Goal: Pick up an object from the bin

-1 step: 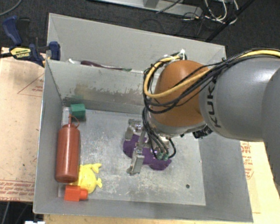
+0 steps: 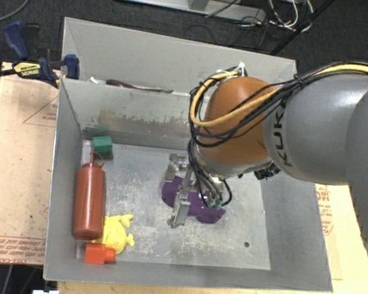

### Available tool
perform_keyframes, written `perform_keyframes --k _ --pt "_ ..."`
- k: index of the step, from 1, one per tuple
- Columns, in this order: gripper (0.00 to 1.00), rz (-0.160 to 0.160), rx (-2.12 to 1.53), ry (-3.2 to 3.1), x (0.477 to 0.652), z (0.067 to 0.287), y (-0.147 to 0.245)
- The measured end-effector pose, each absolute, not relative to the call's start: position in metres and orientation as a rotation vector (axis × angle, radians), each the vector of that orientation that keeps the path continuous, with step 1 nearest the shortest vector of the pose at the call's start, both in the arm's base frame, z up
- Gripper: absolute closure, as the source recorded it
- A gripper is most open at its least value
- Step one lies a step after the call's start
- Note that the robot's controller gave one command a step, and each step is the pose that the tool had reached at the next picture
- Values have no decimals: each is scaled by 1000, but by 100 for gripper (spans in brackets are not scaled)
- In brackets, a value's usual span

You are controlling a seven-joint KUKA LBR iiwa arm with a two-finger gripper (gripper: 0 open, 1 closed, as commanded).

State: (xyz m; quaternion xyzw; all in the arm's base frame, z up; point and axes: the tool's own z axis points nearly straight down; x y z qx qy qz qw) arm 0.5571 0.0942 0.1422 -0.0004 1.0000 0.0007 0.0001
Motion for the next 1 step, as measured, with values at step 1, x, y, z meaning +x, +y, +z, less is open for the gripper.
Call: perform_keyframes --k 1 --pt "0 4 -100 3140 556 127 67"
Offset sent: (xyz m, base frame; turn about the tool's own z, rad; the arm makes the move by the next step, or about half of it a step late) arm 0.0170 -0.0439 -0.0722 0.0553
